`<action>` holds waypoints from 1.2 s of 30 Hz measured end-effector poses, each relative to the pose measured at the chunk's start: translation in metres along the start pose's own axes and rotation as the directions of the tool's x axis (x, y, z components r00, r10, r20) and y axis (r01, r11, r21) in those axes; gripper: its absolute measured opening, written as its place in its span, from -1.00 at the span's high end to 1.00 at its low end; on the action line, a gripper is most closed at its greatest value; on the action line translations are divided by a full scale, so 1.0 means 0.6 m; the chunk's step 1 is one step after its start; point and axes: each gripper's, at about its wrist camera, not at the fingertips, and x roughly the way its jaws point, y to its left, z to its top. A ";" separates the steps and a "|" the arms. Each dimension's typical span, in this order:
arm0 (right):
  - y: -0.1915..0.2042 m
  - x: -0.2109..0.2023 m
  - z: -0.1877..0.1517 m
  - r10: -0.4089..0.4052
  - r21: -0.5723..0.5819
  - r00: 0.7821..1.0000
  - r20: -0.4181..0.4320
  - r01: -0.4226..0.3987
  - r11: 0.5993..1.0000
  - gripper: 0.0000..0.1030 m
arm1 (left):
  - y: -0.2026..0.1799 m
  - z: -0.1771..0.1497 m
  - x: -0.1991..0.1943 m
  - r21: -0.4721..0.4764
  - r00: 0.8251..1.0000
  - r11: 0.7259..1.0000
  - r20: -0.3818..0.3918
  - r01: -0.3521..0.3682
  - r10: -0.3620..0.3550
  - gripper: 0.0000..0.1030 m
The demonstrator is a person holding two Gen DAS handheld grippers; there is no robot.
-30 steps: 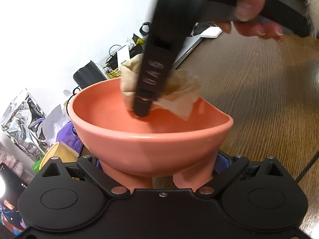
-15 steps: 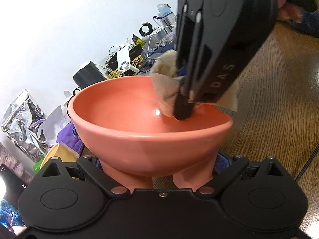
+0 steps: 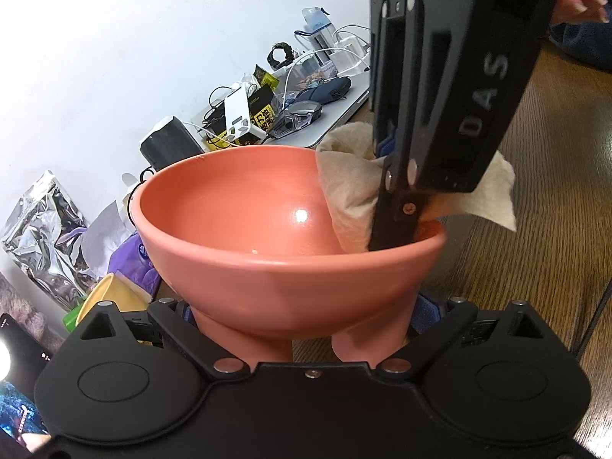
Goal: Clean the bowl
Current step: 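Sweep the cloth around the bowl rim and interior with the right tool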
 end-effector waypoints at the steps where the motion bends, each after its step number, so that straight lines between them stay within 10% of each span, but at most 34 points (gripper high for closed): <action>1: -0.002 -0.001 -0.001 0.008 0.008 1.000 0.003 -0.008 1.000 0.83 | 0.001 0.000 0.001 0.001 1.000 1.000 0.000 0.000 0.000 -0.86; 18: -0.015 -0.079 -0.013 0.222 0.077 0.948 0.230 -0.245 0.966 0.83 | 0.005 0.004 0.008 -0.001 1.000 1.000 -0.001 -0.001 0.001 -0.86; 36: 0.009 -0.083 0.030 0.314 -0.047 0.910 0.271 -0.313 0.949 0.83 | -0.020 0.002 -0.008 0.004 1.000 1.000 0.005 0.007 -0.007 -0.87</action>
